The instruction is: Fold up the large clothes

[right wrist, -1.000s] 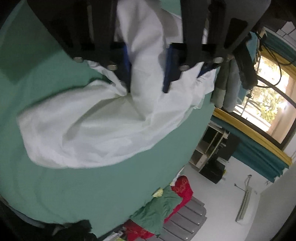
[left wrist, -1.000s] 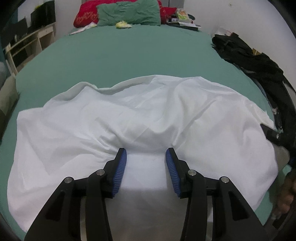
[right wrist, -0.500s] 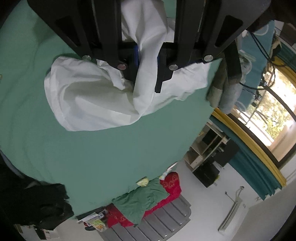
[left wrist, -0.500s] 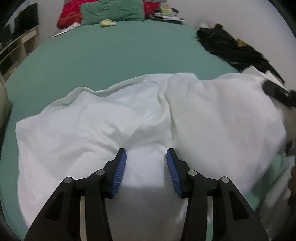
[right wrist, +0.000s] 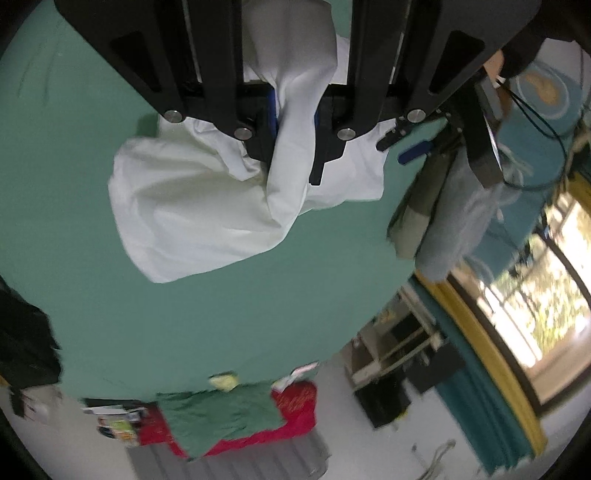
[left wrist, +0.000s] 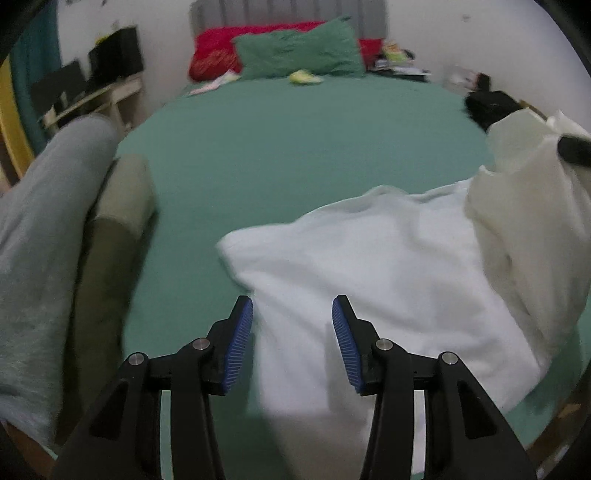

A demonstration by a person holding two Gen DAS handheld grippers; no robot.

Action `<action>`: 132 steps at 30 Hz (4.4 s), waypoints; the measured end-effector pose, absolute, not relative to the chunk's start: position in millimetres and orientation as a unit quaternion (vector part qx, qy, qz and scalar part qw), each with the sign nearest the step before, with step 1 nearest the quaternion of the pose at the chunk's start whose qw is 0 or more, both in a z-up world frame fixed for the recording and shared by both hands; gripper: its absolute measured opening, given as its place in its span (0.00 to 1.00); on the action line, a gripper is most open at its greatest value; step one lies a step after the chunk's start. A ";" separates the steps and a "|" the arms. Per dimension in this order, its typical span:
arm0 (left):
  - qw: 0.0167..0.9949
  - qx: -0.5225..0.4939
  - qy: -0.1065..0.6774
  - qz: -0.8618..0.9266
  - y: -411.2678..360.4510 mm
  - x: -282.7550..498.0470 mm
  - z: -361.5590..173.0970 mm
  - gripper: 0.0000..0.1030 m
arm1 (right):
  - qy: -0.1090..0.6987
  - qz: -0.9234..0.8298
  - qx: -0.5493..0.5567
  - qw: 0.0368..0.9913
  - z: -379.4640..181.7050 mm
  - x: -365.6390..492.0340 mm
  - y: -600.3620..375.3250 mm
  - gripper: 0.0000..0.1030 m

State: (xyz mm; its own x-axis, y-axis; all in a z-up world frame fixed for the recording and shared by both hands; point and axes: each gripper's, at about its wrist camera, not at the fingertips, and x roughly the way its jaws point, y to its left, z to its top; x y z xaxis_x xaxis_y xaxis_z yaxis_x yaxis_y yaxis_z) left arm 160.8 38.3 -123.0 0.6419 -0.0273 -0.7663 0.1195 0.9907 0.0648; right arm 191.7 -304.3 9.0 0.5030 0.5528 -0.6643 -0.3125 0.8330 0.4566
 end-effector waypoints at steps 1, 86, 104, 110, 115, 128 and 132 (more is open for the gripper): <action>0.905 0.044 0.421 -0.041 46.7 162.0 -121.7 0.46 | 0.436 0.254 0.132 0.853 5.3 194.0 -291.1 0.13; 0.873 0.095 0.471 -0.087 -112.4 172.1 -147.9 0.57 | 0.506 0.175 0.057 0.843 -69.2 73.7 -427.9 0.31; 0.866 -0.131 0.473 -0.092 -22.8 145.7 -121.2 0.59 | 0.509 0.166 0.053 0.843 -61.2 80.2 -426.1 0.56; 0.845 -0.128 0.491 -0.170 -56.8 110.6 -115.5 0.59 | 0.489 0.163 0.048 0.855 -44.4 70.0 -431.9 0.70; 0.834 -0.106 0.496 -0.217 -95.7 103.4 -118.8 0.59 | 0.483 0.157 0.053 0.860 -39.6 70.0 -438.5 0.74; 0.840 -0.117 0.494 -0.192 -72.3 117.6 -121.1 0.70 | 0.484 0.152 0.086 0.858 -52.1 75.6 -453.0 0.74; 0.855 -0.155 0.478 -0.128 -16.0 126.8 -122.3 0.76 | 0.482 0.156 0.106 0.855 -58.2 80.6 -458.0 0.74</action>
State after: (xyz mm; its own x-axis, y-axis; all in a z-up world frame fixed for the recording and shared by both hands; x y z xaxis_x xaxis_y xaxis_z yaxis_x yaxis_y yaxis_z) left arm 126.8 -16.0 -122.3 0.5101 -0.3670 -0.7779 0.0706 0.9192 -0.3873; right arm 80.6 -458.0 -58.2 0.4863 0.3690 -0.7920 -0.1641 0.9289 0.3321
